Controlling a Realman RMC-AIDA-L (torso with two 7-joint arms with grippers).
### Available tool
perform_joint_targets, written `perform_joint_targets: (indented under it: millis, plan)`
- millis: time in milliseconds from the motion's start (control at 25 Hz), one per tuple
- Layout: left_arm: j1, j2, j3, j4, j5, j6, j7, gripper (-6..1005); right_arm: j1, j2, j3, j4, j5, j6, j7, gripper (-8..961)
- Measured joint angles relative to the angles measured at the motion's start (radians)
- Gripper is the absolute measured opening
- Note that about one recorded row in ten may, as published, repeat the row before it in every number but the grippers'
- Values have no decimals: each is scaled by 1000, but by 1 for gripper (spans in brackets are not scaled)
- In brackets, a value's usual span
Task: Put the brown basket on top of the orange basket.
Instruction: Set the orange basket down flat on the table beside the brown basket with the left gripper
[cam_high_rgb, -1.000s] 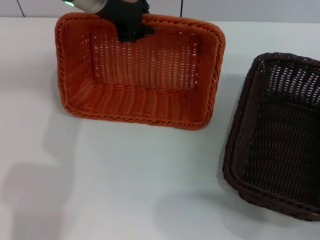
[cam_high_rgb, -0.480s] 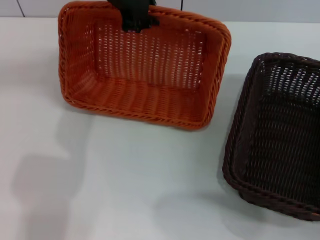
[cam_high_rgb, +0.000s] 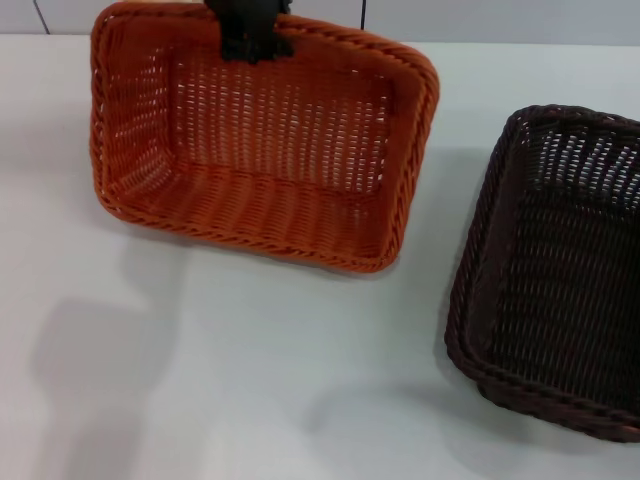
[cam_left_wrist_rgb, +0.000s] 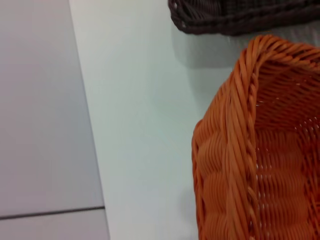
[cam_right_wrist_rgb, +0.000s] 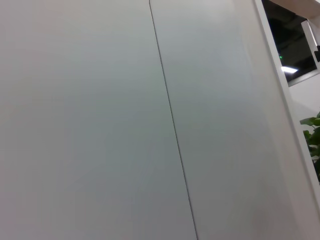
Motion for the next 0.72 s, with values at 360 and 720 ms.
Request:
perform_joint_targets:
  millis: [360, 720]
  plan:
    - [-33, -5, 4, -20, 78, -76, -29, 213, 8, 1, -2, 0, -1, 0, 0, 830]
    - [-57, -7, 14, -141, 93, 66, -100, 240, 12, 2, -26, 0, -1, -5, 0, 829]
